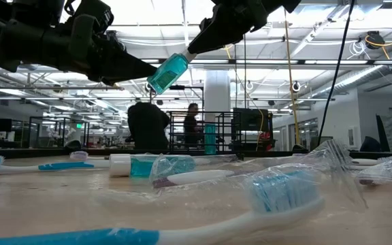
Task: Pick & Place toothbrushing station
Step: Put the blue mouthwash bottle into the black organizer
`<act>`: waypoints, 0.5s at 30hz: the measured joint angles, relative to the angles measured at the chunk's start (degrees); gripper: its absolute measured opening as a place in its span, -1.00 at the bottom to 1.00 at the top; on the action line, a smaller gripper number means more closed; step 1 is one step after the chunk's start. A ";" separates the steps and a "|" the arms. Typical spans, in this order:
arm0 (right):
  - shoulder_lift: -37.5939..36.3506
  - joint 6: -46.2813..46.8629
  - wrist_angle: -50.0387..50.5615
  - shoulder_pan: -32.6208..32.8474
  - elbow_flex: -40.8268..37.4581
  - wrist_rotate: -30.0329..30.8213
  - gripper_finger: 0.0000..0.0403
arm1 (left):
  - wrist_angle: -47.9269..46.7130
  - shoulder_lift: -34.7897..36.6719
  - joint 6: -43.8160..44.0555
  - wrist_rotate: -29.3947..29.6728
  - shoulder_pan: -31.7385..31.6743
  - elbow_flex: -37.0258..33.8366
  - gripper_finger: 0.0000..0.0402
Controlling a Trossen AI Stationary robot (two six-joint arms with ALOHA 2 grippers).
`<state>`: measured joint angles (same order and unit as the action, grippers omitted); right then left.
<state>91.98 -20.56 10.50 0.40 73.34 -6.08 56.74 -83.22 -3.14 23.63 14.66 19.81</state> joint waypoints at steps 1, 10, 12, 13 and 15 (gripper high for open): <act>0.00 -0.14 0.00 0.00 0.00 0.00 -0.36 | 0.01 0.00 0.02 0.01 0.00 0.00 -0.96; 0.00 -1.51 0.04 0.00 0.00 -0.01 -0.53 | 0.03 -0.02 -0.13 -0.01 0.00 0.00 -0.96; 0.00 -1.76 0.04 0.00 0.00 -0.01 -0.57 | 0.03 -0.02 -0.13 -0.01 0.00 0.00 -0.96; 0.00 -1.86 0.04 0.00 0.00 -0.01 -0.59 | 0.03 -0.02 -0.18 -0.01 0.00 0.00 -0.96; 0.00 -2.27 0.04 0.00 0.00 0.01 -0.61 | 0.00 -0.02 -0.20 -0.01 0.00 0.00 -0.96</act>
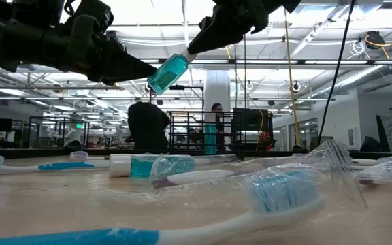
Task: Pick & Place toothbrushing station
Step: Put the blue mouthwash bottle into the black organizer
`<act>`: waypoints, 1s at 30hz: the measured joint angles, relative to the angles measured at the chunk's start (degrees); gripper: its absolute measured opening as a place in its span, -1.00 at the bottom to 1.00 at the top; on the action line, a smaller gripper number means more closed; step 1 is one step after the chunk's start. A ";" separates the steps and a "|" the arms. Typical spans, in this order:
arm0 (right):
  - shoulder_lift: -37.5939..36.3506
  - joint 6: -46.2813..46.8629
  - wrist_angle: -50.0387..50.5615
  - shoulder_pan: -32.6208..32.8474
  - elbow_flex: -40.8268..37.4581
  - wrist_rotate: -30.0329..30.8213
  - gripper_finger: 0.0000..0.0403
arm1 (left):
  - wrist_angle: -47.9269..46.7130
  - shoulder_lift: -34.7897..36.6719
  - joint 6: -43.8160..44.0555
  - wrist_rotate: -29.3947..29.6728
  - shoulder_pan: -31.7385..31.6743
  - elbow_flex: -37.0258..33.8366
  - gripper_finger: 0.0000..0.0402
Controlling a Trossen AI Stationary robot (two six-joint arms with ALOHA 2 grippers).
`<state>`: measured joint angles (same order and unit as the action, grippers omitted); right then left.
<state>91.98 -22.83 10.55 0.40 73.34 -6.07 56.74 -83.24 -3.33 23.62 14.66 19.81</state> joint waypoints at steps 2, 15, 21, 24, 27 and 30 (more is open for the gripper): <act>0.00 -0.36 0.00 0.00 0.00 0.00 -0.61 | 0.02 0.00 -0.10 0.00 0.00 0.00 -0.96; 0.00 -0.44 -0.37 0.00 0.00 0.04 -0.61 | -0.22 0.00 -1.11 0.44 0.02 0.00 -0.96; 0.00 -0.85 -0.39 0.00 0.00 0.17 -0.61 | -0.29 0.00 -1.15 0.48 0.02 0.00 -0.96; 0.00 -1.07 -0.39 0.00 0.00 0.16 -0.61 | -0.31 0.00 -1.14 0.48 0.00 0.00 -0.96; 0.00 -1.36 -0.30 0.00 0.00 0.18 -0.61 | -0.33 0.00 -1.16 0.48 0.00 0.00 -0.96; 0.02 -1.44 0.08 0.00 0.00 0.32 -0.61 | -0.38 0.00 -1.62 0.48 0.00 0.00 -0.95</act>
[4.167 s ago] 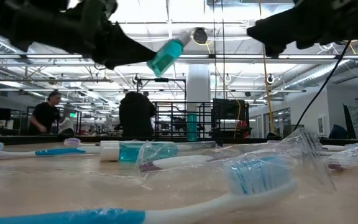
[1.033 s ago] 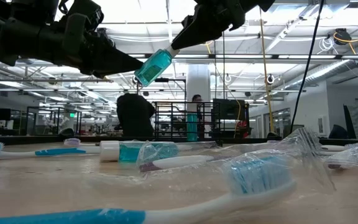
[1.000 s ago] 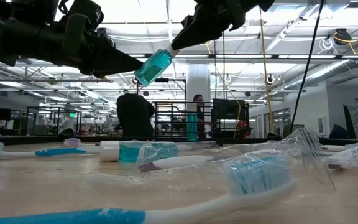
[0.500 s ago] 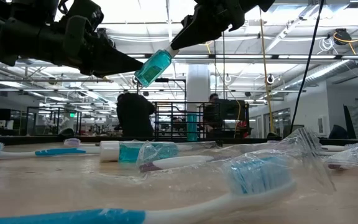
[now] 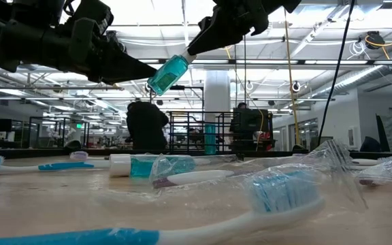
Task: Pick & Place toothbrushing station
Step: Put the blue mouthwash bottle into the black organizer
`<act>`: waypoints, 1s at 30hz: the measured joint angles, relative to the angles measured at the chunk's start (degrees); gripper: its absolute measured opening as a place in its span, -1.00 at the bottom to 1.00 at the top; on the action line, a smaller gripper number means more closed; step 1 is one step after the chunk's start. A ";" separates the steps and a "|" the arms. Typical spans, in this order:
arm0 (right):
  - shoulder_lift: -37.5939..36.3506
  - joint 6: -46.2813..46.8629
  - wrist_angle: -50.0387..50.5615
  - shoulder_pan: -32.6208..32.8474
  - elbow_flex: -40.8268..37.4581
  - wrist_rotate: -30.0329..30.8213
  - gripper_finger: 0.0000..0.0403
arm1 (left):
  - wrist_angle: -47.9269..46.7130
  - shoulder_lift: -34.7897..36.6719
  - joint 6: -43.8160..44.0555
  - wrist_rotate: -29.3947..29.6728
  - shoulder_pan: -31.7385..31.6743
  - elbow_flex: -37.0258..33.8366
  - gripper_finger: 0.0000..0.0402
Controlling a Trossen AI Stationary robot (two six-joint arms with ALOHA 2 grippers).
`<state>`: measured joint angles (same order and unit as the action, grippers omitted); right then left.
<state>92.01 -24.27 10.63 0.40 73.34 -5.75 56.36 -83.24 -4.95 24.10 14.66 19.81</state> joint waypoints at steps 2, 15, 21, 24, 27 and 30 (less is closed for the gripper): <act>0.00 -0.02 0.36 0.02 0.00 0.84 -0.61 | 0.00 0.00 -0.62 0.03 0.00 0.00 -0.92; 0.09 -1.49 2.36 -0.07 0.04 6.29 -0.61 | -9.73 9.15 -0.26 2.56 0.94 0.04 -0.74; 0.09 -1.91 12.32 -2.02 6.21 11.88 -0.61 | -20.16 15.87 3.01 2.52 2.59 0.07 -0.75; 0.09 -2.35 18.15 -3.48 10.66 14.74 -0.61 | -23.16 17.38 3.58 2.48 3.68 0.07 -0.75; 0.07 -1.72 23.70 -5.95 15.46 14.21 -0.61 | -24.58 17.38 3.64 2.78 4.26 0.07 -0.75; 1.09 -0.55 29.38 -8.77 18.95 12.73 -0.61 | -25.43 17.27 3.78 2.94 4.35 0.04 -0.75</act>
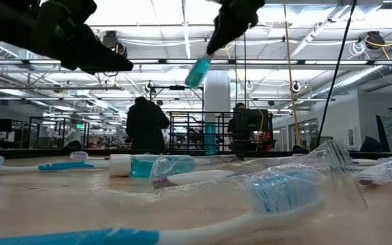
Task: Pick & Place toothbrushing station
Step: Put the blue mouthwash bottle into the black organizer
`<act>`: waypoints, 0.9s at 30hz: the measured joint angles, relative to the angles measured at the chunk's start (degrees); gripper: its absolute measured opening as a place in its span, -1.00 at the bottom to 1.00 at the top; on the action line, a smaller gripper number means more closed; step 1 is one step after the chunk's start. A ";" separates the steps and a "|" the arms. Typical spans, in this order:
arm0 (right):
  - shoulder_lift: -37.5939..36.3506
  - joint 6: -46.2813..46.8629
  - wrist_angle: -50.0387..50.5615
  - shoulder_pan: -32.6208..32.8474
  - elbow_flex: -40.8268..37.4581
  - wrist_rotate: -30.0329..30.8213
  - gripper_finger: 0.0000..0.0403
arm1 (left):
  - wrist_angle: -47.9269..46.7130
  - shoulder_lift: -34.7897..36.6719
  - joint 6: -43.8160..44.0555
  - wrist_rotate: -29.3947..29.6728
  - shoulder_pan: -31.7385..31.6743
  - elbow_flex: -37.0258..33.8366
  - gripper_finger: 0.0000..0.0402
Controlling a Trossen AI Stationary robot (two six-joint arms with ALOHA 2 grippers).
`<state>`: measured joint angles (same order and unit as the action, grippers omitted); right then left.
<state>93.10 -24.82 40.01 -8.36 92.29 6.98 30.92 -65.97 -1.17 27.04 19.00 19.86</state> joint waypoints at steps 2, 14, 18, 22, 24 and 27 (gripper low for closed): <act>1.99 0.62 4.04 -1.72 2.51 -1.16 -0.61 | -0.94 -0.07 0.00 0.01 0.00 0.00 -0.75; 14.08 0.73 18.98 -3.58 16.16 -4.29 -0.61 | -1.74 -0.07 0.26 -0.01 0.00 -0.02 -0.75; 15.83 0.72 20.82 -4.00 17.72 -5.10 -0.61 | -2.30 -0.09 0.83 -0.02 0.00 -0.02 -0.75; 16.37 1.01 21.58 -4.79 17.79 -7.06 -0.61 | -2.53 -0.09 1.33 -0.03 0.00 -0.02 -0.75; 16.34 0.99 21.15 -5.15 17.80 -7.14 -0.61 | -2.52 -0.10 1.33 -0.03 0.00 -0.02 -0.75; 16.30 0.76 19.93 -5.75 17.83 -7.31 -0.61 | -2.52 -0.12 1.36 -0.03 0.00 -0.02 -0.75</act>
<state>109.40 -24.06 59.94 -14.12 110.13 -0.33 28.40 -66.08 0.19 27.00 19.00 19.84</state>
